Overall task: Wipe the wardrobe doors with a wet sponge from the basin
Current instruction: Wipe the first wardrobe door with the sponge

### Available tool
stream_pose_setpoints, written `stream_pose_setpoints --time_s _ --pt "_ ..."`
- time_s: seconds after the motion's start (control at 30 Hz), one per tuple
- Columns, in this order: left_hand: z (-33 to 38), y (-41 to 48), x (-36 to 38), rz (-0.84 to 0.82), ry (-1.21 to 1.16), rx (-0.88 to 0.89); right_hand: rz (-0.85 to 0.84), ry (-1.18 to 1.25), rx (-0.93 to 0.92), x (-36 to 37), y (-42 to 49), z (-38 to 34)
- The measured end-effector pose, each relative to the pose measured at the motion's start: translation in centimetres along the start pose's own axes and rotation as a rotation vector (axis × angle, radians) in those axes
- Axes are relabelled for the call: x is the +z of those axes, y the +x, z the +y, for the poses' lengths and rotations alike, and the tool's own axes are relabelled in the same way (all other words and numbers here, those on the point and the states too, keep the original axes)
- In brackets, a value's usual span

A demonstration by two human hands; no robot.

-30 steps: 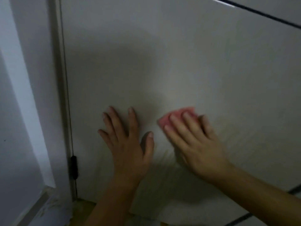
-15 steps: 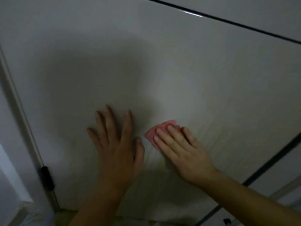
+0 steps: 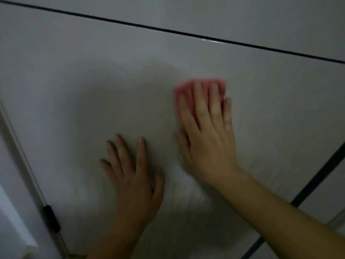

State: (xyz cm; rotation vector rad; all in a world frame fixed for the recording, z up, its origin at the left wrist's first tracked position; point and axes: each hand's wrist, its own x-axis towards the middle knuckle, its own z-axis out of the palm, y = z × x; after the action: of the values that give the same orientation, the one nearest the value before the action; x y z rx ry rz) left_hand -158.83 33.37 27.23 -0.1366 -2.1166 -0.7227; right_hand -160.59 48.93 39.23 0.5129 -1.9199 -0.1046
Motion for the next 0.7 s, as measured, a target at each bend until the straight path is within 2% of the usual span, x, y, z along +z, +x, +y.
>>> stream_pose_setpoints --time_s 0.07,0.17,0.27,0.4,0.43,0.53,0.6,0.63,0.7 --pt "0.2 0.1 0.1 0.016 -0.008 -0.015 0.054 -0.005 0.004 -0.1 2.6 -0.4" --pt "0.5 0.3 0.0 0.020 -0.007 -0.013 -0.024 -0.035 -0.089 0.1 0.1 -0.2" --pt "1.4 0.4 -0.2 0.002 0.012 0.069 -0.057 -0.121 -0.125 -0.9 -2.5 2.3" --pt "2.4 0.5 -0.1 -0.007 0.024 0.098 0.047 -0.101 0.207 -1.7 -1.6 5.0" --pt "2.4 0.5 0.0 -0.004 0.028 0.095 0.045 -0.086 0.209 -1.4 -2.4 4.5" --pt "2.6 0.4 0.2 -0.001 0.046 0.093 -0.125 -0.122 -0.092 0.4 -8.4 3.0" --pt "2.8 0.3 0.4 0.005 0.066 0.080 -0.158 -0.163 -0.244 0.4 -10.3 4.1" --pt "3.0 0.2 0.5 0.005 0.073 0.070 -0.129 -0.173 -0.228 0.0 -9.7 5.2" --pt "3.5 0.1 0.8 0.000 0.076 0.060 -0.033 -0.165 -0.023 -1.1 -7.2 7.2"
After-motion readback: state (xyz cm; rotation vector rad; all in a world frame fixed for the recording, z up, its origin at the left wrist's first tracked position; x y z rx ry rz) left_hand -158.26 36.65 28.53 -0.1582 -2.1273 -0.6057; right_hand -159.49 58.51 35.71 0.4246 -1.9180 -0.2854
